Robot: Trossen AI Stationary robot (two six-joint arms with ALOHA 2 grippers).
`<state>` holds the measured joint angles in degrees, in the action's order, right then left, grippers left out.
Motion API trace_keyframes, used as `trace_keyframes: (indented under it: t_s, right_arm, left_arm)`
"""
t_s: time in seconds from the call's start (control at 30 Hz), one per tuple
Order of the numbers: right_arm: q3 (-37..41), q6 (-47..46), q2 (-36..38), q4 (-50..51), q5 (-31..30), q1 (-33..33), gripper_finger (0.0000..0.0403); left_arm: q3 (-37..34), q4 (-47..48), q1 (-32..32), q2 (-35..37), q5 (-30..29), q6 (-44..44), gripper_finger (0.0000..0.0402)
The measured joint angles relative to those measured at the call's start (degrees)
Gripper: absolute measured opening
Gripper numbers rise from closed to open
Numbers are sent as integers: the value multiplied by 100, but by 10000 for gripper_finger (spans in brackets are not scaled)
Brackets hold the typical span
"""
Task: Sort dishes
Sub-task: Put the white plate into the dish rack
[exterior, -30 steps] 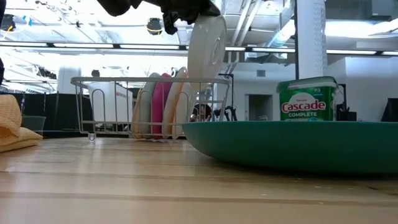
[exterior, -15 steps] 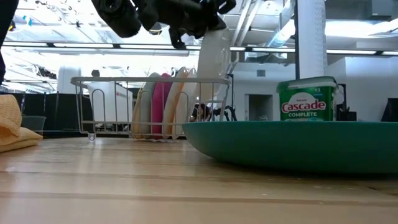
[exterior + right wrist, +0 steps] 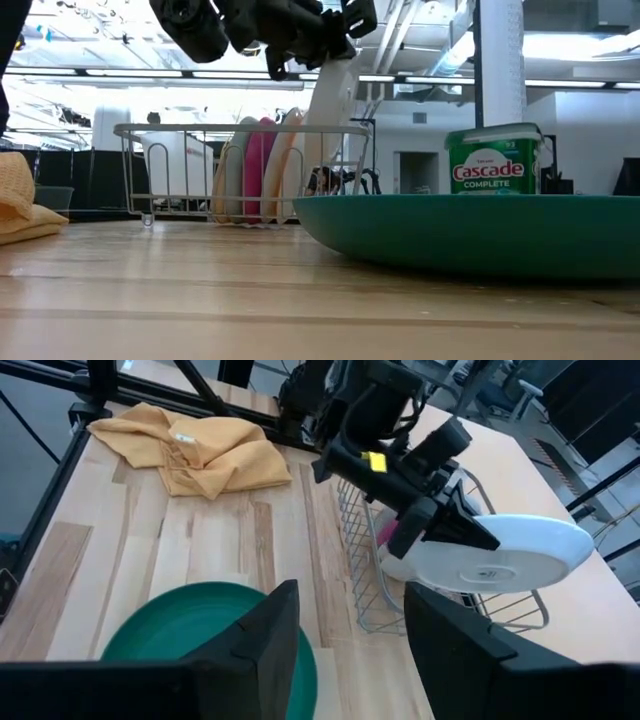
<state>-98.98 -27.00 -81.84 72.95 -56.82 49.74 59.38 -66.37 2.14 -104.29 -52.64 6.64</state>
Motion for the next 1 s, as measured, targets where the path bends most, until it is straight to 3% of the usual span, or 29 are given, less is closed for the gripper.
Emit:
trace_keyframes:
  t_s: [1.0]
  right_arm:
    - [1, 0, 0, -4, -2, 0, 179]
  left_arm:
    - [1, 1136, -466, 11, 162, -1295, 9]
